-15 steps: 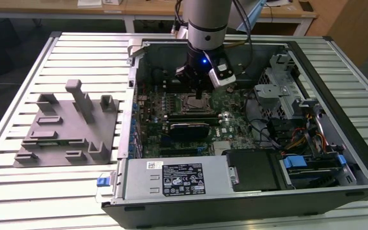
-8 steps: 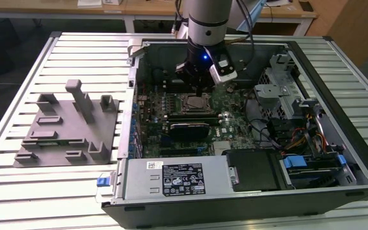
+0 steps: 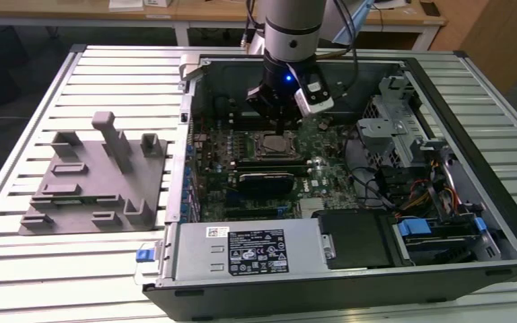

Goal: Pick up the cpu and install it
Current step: 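Install the second cpu locking lever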

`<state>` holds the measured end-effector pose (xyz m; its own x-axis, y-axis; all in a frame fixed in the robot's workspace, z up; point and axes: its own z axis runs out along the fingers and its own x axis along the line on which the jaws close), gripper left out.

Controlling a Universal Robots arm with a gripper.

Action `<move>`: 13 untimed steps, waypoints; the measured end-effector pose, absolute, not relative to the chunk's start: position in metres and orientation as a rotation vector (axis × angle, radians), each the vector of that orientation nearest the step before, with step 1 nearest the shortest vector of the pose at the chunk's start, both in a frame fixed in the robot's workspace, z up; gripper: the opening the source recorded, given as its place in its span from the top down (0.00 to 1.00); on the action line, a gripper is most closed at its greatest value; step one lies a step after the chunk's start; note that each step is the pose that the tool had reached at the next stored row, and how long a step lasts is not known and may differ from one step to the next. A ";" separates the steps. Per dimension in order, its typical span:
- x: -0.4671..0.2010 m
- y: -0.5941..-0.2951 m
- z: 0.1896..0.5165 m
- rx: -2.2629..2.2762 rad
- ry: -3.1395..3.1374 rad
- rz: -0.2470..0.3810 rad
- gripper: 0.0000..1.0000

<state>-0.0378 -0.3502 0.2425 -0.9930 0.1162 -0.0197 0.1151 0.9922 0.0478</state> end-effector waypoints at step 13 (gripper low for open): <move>-0.038 -0.363 0.242 0.181 3.114 0.069 0.89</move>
